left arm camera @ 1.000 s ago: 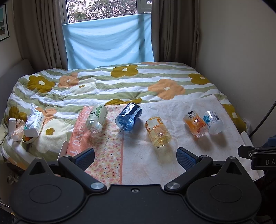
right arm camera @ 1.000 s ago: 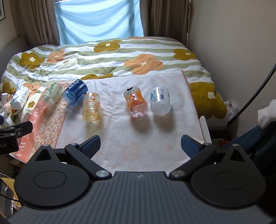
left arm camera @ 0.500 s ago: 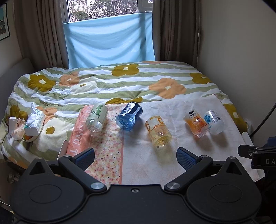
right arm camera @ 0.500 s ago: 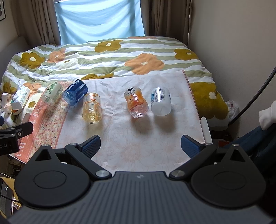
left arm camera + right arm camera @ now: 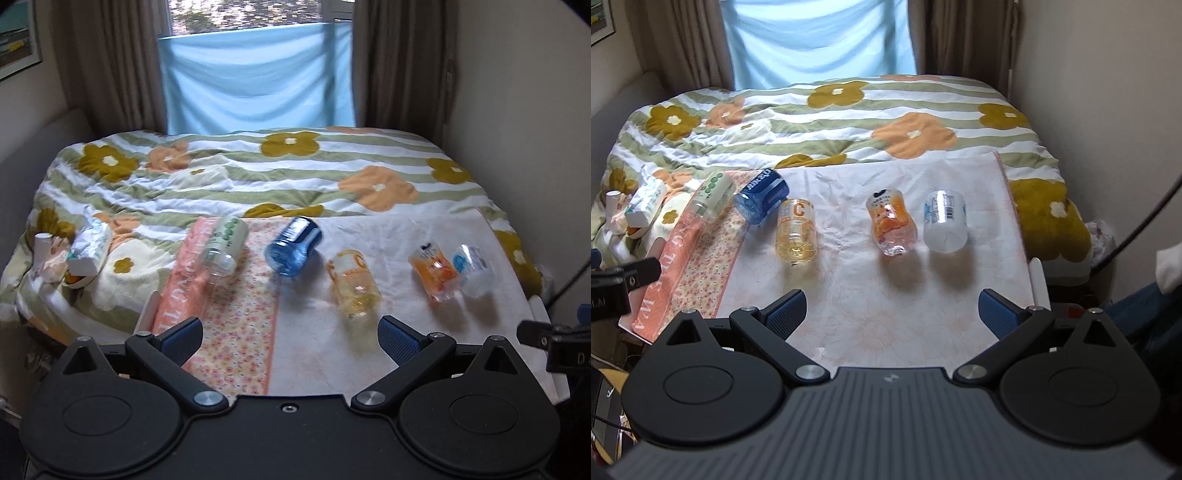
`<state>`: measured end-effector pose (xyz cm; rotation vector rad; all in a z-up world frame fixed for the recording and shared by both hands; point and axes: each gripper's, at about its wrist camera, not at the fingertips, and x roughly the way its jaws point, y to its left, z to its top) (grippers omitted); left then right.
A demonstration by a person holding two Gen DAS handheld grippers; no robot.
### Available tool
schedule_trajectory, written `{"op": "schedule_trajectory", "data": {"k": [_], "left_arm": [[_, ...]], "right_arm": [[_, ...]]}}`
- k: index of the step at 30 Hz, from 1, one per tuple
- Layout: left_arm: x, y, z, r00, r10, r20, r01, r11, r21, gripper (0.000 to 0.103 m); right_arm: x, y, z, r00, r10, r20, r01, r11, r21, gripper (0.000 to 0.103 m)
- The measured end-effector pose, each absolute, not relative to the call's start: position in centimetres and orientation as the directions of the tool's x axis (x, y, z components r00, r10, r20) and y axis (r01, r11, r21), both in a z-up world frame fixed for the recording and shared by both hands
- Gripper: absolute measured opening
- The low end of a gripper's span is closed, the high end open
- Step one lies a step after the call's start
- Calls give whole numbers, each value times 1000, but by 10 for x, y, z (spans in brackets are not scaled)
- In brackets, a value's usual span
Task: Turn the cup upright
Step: 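Reach the left gripper to the green grape-print cup and close on it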
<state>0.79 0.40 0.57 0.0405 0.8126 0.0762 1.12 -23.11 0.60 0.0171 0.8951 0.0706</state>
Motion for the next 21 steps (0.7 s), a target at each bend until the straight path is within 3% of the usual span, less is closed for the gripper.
{"op": "schedule_trajectory", "data": {"k": [8,21], "left_arm": [[44,37,11,677,159,-719,-139,986,87,103],[152,98,-28,585,102,-805,-33,994,102,103]], "right_arm": [[42,-213,-10,592,133,-795,-139,988,61,103],[98,-151,-48,527,157,-835,-123,986,109,103]]}}
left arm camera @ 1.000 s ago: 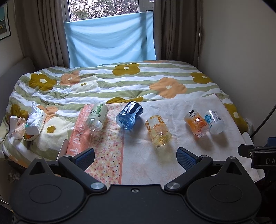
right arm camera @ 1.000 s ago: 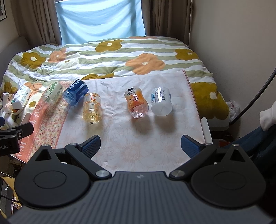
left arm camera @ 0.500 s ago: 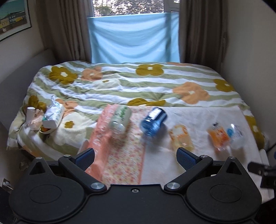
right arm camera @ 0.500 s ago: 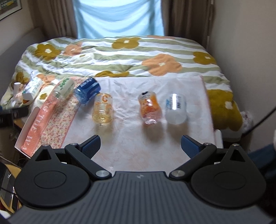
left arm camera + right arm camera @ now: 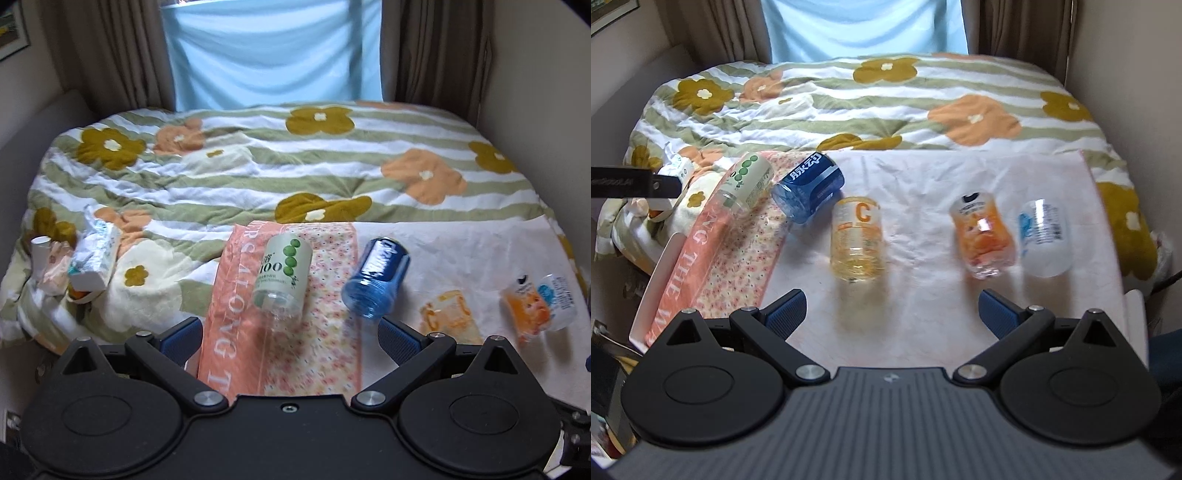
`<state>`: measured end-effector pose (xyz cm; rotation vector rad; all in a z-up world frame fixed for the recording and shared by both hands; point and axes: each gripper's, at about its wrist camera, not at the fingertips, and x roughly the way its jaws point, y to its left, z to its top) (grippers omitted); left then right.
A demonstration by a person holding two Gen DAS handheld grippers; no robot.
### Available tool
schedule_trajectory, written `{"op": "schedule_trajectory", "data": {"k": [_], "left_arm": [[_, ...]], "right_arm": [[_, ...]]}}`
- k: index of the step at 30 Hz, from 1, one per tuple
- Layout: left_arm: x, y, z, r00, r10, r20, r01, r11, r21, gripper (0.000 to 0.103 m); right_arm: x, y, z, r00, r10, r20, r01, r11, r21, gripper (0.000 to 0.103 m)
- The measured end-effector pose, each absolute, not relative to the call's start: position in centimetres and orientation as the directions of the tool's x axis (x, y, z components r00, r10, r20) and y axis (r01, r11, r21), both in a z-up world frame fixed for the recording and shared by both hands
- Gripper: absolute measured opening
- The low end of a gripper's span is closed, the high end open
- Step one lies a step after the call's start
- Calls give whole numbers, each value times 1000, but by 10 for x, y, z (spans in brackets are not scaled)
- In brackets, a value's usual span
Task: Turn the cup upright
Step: 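Reach the left gripper to the green grape-print cup and close on it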
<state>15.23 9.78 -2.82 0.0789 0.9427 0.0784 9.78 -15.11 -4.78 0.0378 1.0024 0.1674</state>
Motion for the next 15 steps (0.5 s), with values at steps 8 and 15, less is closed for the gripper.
{"op": "schedule_trajectory", "data": {"k": [8,15], "left_arm": [[224,126,-67,516,63,-854,34,995,94,102],[275,137,-107,434,54,-899,96,990,105,101]], "right_arm": [[129,-122,-76,474,134,-870,-70,991,114,103],[149,-102,-92,448,106,-888,-44,994,97,103]]}}
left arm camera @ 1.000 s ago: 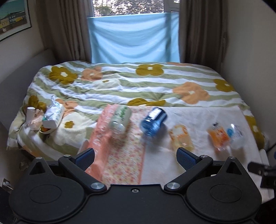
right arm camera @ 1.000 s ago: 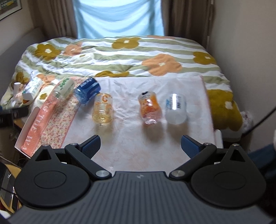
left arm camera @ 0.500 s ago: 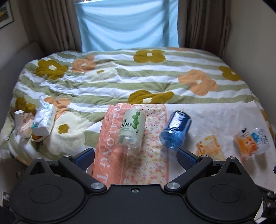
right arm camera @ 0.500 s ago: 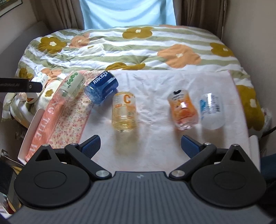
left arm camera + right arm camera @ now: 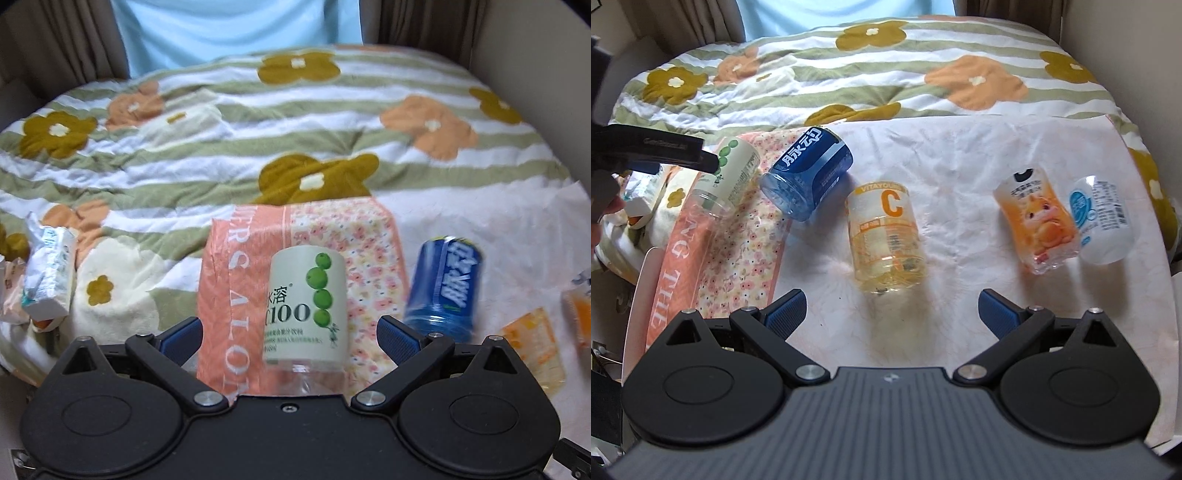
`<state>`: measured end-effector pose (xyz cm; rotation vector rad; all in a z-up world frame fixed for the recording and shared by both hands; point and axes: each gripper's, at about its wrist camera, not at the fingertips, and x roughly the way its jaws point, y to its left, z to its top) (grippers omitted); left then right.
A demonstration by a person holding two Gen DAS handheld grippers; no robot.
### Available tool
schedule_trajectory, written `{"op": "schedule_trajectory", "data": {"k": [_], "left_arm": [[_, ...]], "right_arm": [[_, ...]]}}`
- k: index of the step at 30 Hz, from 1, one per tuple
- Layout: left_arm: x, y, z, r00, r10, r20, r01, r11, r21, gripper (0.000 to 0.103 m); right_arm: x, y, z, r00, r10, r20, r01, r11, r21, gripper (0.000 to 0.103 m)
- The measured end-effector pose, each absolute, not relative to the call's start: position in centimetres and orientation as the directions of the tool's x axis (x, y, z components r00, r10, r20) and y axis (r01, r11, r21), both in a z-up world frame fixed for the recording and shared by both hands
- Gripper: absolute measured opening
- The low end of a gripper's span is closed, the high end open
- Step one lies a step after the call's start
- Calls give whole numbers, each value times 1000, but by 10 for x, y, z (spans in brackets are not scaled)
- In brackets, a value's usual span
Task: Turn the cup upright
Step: 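Reach the left gripper to the green grape-print cup and close on it, then lift the cup with the left gripper, set it beside the orange-C bottle, open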
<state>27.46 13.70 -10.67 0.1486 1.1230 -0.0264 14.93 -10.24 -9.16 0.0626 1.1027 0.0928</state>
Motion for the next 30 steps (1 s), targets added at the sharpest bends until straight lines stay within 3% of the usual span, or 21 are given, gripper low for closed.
{"op": "schedule_trajectory", "data": {"k": [10,13,15,30], "left_arm": [[306,143,-145,335,19,-942,159,984,77,90],[309,139,-151,313,-2,-950,181,982,58,80],[310,139,-154,298,-24,-954,187,982,34,67],[301,136,-150,304,-63,-951,211,978,3,65]], "right_arm": [[160,-96,-105,416,66,-907,20,996,81,103],[161,-96,-108,406,55,-912,38,996,77,103],[161,-97,-109,401,48,-915,45,996,72,103],[158,-102,-104,412,25,-911,68,996,58,103]]}}
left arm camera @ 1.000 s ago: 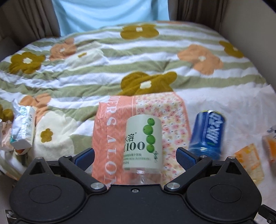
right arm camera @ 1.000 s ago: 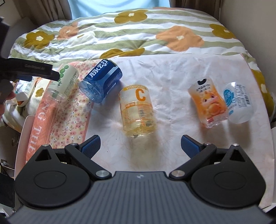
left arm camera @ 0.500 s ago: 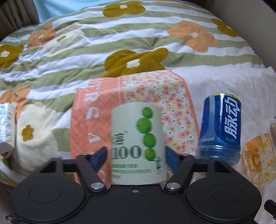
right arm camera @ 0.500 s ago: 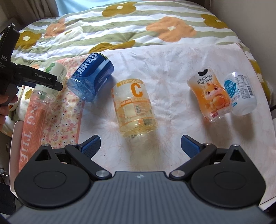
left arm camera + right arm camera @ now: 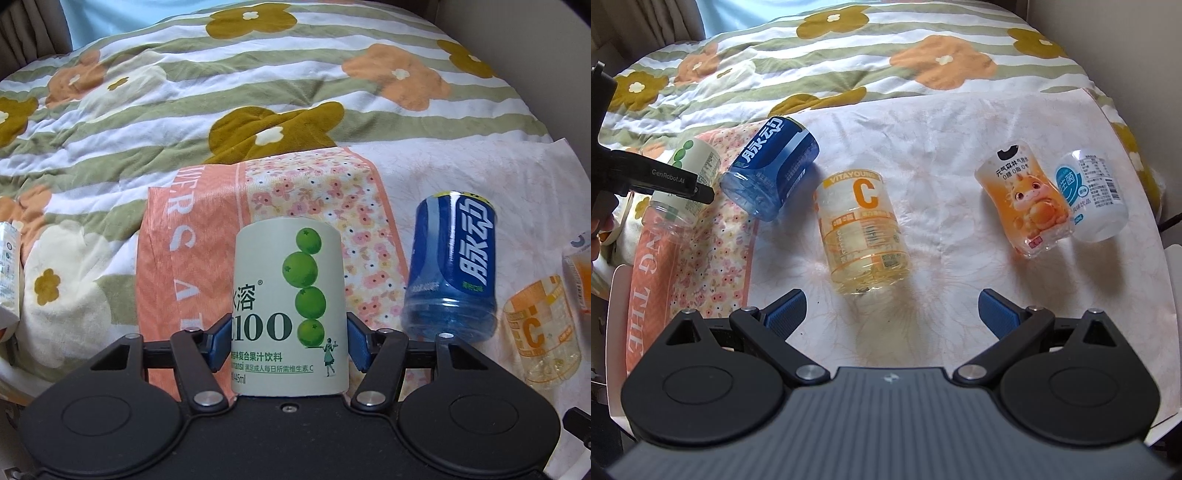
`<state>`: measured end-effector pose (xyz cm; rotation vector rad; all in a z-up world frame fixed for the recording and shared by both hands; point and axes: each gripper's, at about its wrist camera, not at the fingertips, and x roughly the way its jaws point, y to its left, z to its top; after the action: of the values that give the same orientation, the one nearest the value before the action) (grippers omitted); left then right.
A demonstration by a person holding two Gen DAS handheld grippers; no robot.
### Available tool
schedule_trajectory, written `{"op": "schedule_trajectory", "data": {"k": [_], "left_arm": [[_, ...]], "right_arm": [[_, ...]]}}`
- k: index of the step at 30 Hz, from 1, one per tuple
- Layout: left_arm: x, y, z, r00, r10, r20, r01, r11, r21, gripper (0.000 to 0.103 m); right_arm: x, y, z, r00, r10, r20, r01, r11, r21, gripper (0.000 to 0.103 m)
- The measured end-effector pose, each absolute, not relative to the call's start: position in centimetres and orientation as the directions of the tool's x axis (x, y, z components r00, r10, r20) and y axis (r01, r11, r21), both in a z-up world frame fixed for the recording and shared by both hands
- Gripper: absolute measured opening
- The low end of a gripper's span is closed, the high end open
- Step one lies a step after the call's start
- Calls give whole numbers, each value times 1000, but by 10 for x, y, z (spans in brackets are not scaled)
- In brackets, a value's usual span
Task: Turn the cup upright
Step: 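Lift the cup with the left gripper, set it beside the orange-C bottle, open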
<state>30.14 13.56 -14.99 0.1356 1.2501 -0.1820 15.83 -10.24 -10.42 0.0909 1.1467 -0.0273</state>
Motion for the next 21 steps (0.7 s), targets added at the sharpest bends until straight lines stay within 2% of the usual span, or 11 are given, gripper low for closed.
{"op": "schedule_trajectory", "data": {"k": [11,21], "left_arm": [[254,117,-120,344,-62,-937,201,980,9,66],[181,70,-94,370,-104,-923,182,983,-38,66]], "right_arm": [[144,-113,-89,443,42,-895,47,996,70,103],[118,-142,-67,483,57,-874,6,998,69,103]]}}
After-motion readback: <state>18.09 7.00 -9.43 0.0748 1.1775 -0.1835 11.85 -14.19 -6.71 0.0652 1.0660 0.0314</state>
